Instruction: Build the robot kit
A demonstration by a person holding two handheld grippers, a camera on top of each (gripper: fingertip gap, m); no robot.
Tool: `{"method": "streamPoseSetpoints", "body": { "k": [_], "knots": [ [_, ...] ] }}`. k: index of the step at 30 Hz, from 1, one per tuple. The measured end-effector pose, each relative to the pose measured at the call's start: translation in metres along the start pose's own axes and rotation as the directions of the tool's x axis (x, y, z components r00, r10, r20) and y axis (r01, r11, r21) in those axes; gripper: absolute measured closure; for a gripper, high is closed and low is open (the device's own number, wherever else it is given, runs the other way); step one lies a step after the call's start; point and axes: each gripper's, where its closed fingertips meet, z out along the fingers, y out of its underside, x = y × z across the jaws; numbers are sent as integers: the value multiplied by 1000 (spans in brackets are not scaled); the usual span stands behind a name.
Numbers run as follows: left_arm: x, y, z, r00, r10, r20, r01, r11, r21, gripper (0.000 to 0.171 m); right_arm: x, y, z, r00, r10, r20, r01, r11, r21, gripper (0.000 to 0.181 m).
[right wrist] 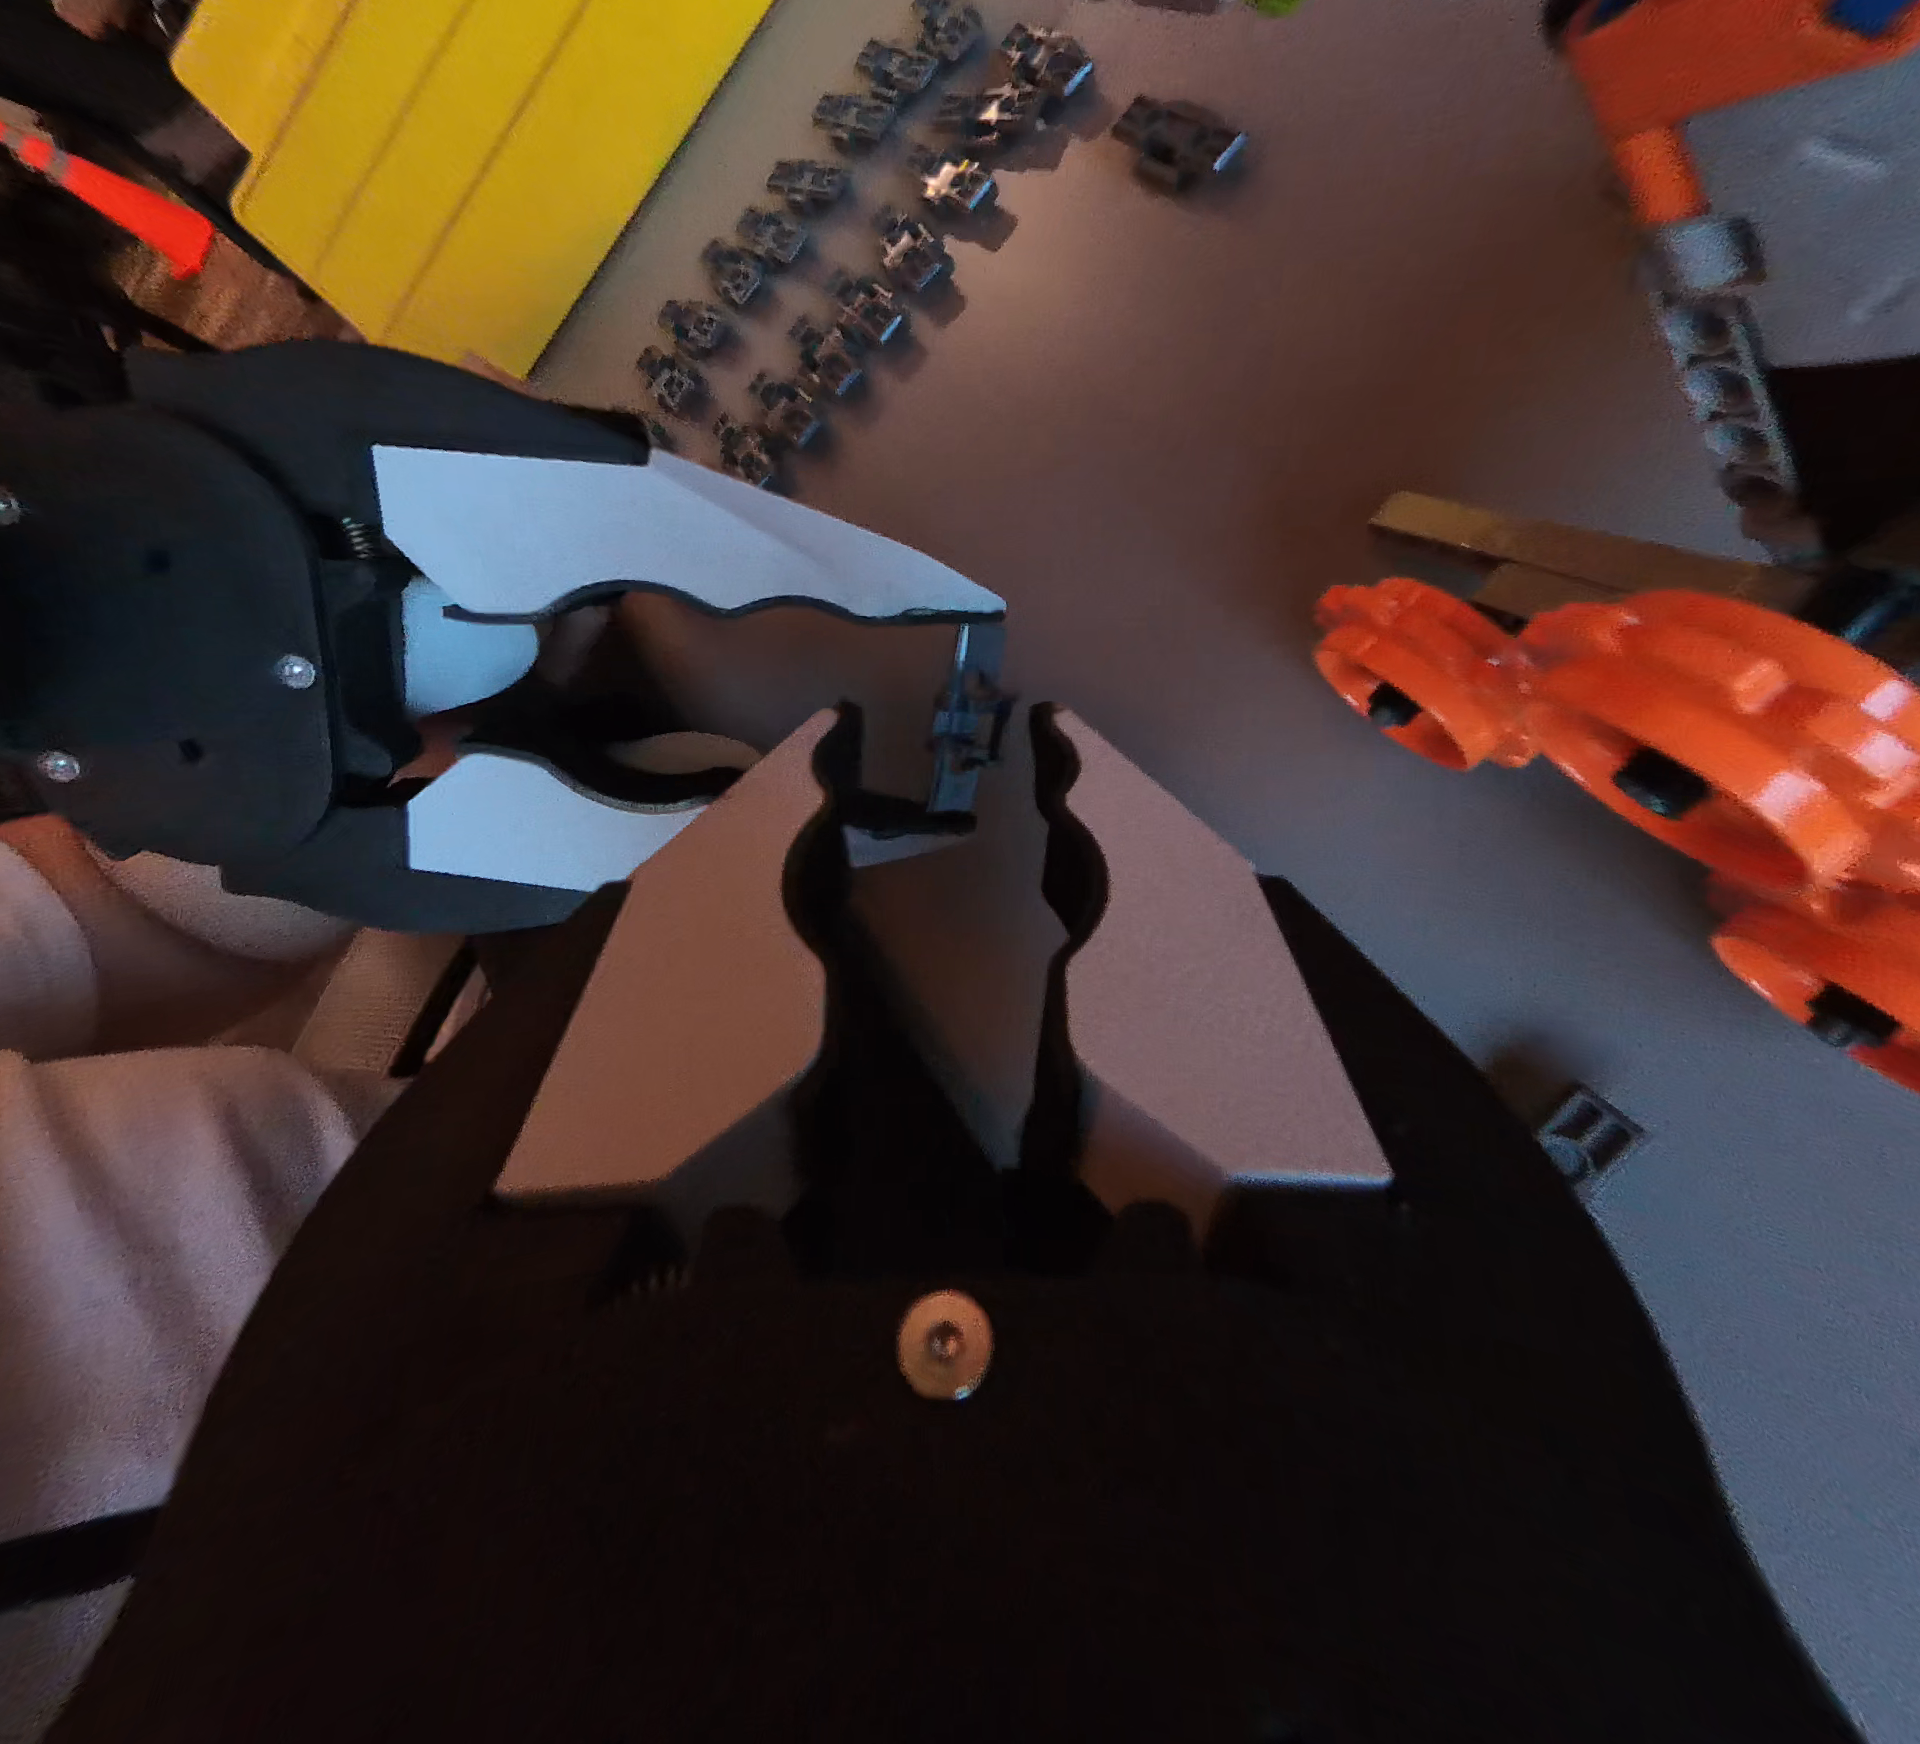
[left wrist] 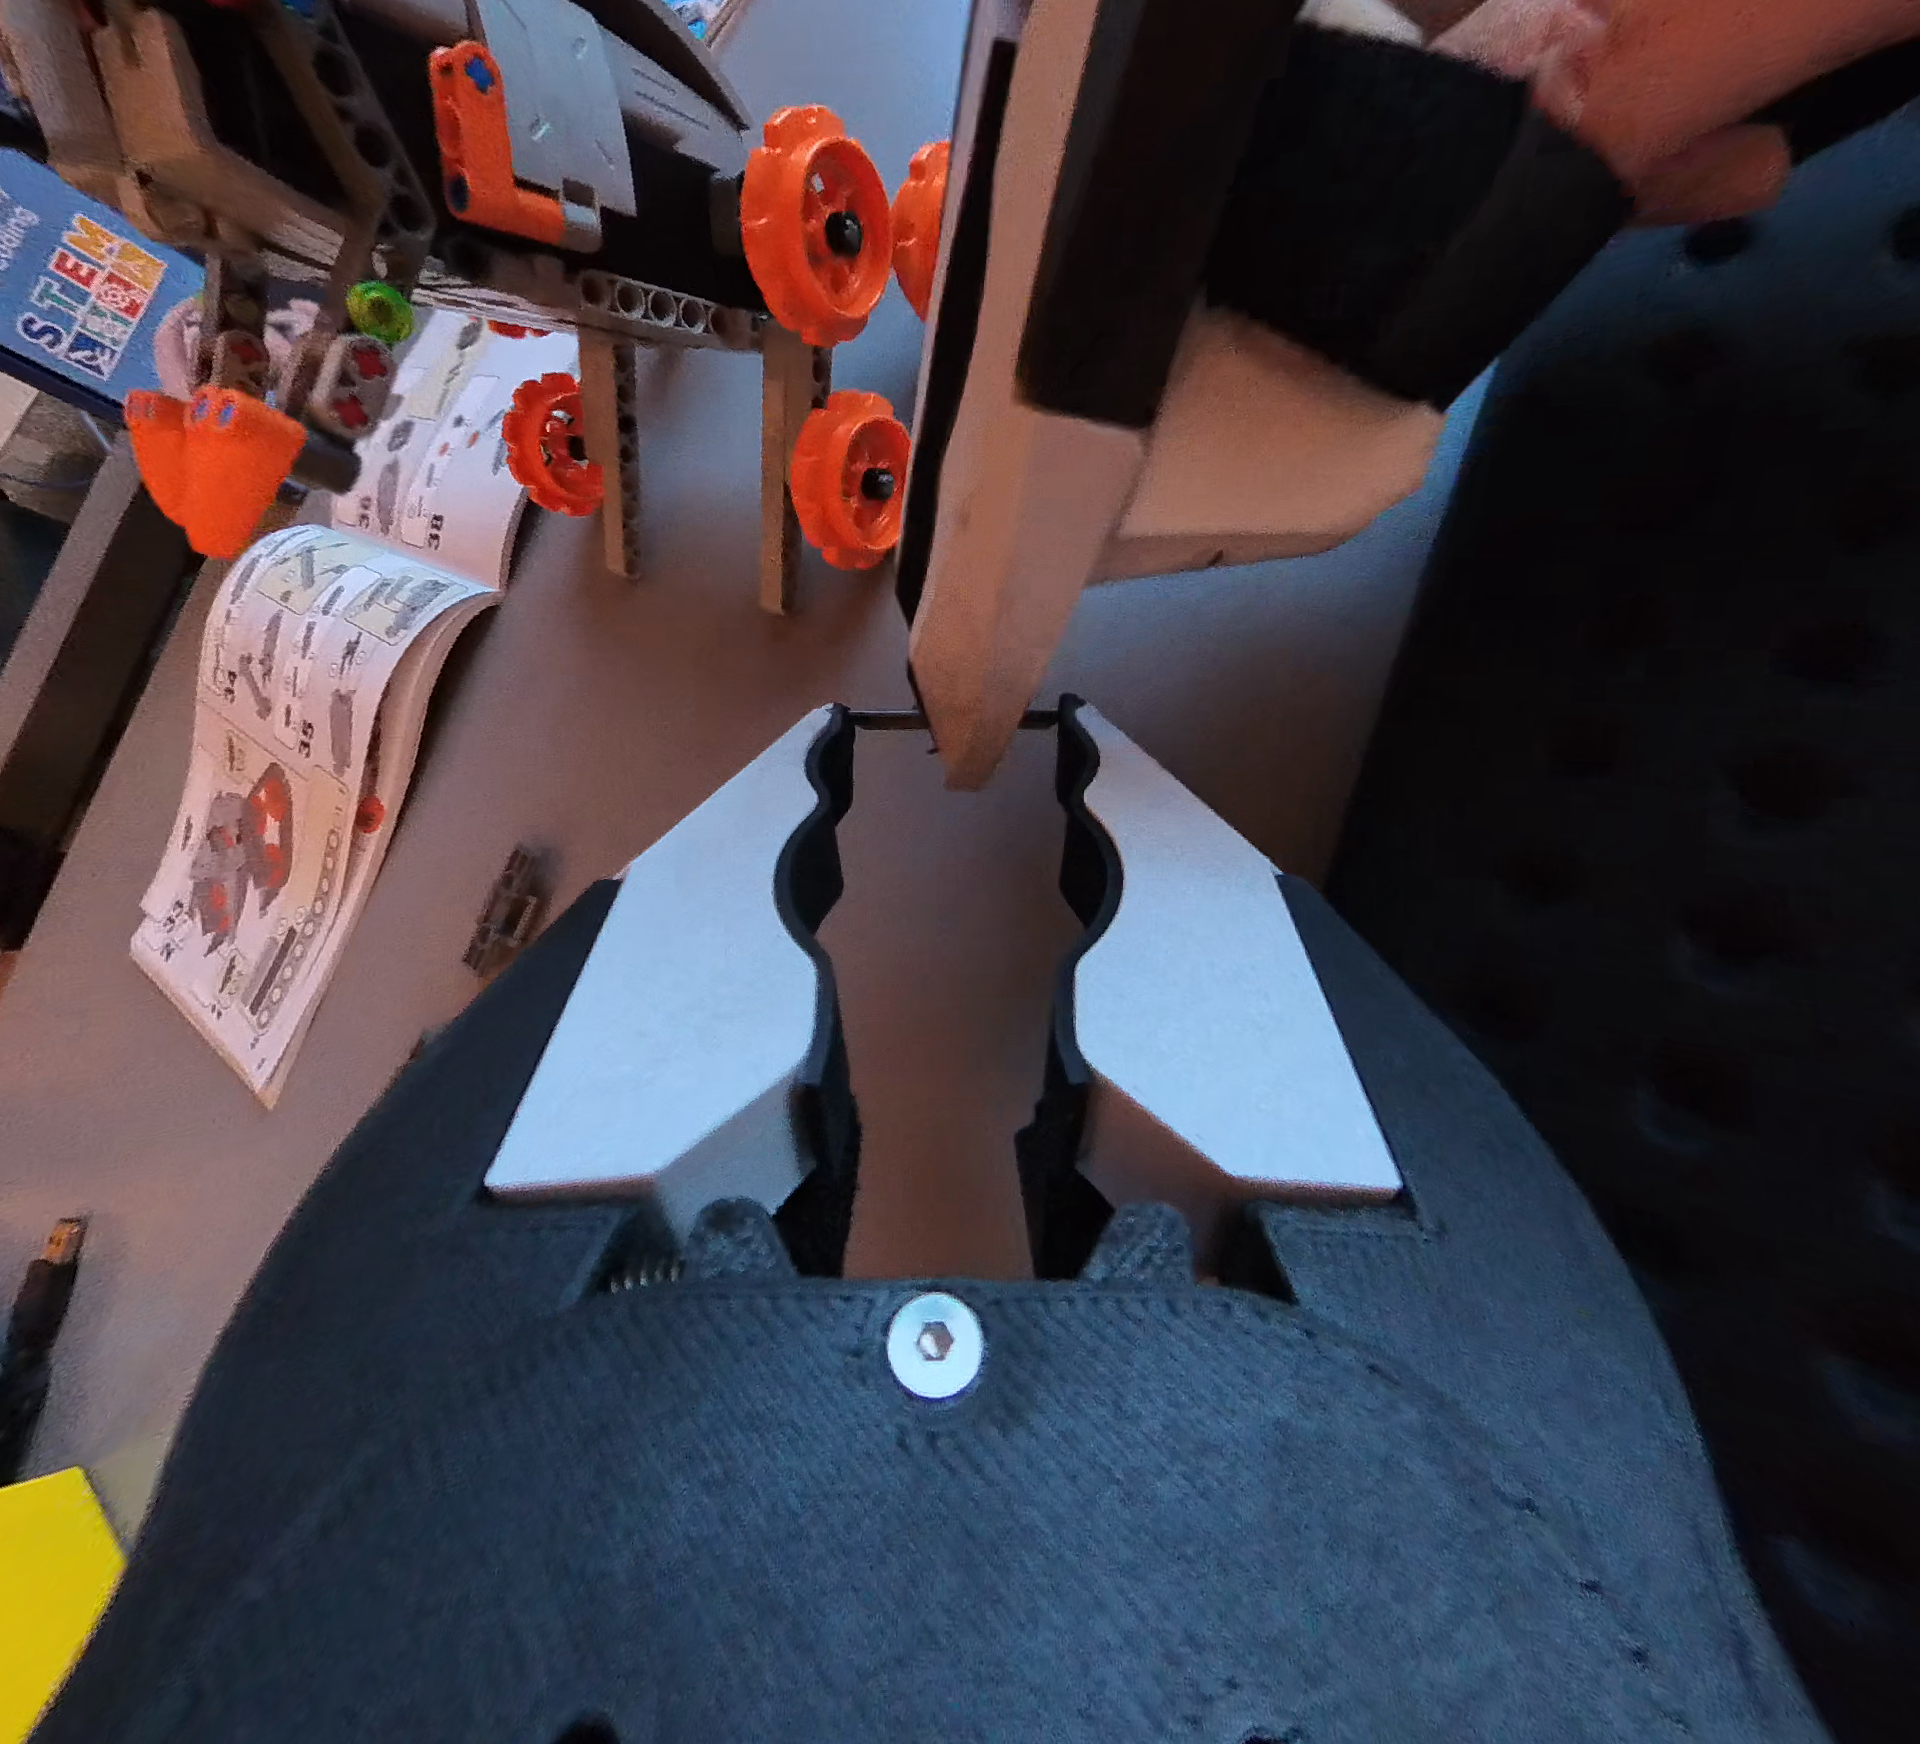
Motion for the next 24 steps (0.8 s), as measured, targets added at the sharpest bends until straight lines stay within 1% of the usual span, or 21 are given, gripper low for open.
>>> {"method": "streamPoseSetpoints", "body": {
  "k": [3,4,7,8,10,12,13,15,17,18,19,20,21,22,23,24],
  "knots": [
    [-2,-5,-3,1000,-4,17,4,1000,12,134,2,8,3,1000,-20,-23,19,998,-65,163],
    [-1,-7,-4,1000,-3,14,3,1000,17,133,0,9,3,1000,-21,-9,21,997,-72,166],
    [-3,-16,-9,999,4,32,-6,998,58,134,-5,5,-3,999,6,47,-5,1000,-28,168],
    [-3,-21,-12,999,-8,31,5,996,94,133,-10,3,-7,995,34,97,-33,999,-13,168],
    [-2,-36,-23,998,-66,-14,67,976,206,130,-24,-2,-16,959,116,260,-123,992,10,169],
    [1,-50,-38,977,-163,-136,198,929,313,126,-39,-7,-30,886,183,427,-210,977,16,169],
    [0,-56,-46,949,-226,-219,293,889,351,126,-45,-9,-36,849,194,491,-234,972,21,169],
    [-7,-62,-61,850,-352,-392,500,774,388,124,-52,-13,-47,809,183,559,-248,968,43,169],
    [-13,-66,-75,727,-402,-557,658,641,395,138,-56,-12,-53,807,137,574,-211,976,63,169],
    [-17,-67,-80,654,-422,-628,729,572,376,147,-59,-12,-56,807,113,579,-189,979,73,169],
    [-19,-68,-82,570,-436,-696,796,504,336,149,-65,-14,-60,798,86,597,-169,982,84,169],
    [-19,-69,-84,485,-433,-760,846,451,283,150,-70,-15,-64,788,64,613,-152,984,93,169],
    [-17,-70,-85,404,-416,-815,882,413,227,151,-75,-17,-67,781,44,623,-137,985,103,170],
    [-14,-73,-88,338,-386,-858,905,385,184,151,-79,-18,-70,776,20,631,-121,986,117,170],
    [-13,-76,-90,294,-367,-883,919,361,156,152,-83,-20,-72,771,4,637,-108,986,124,169],
    [-11,-79,-92,273,-345,-898,925,350,147,152,-86,-20,-73,767,-5,641,-96,988,123,169]
  ]
}}
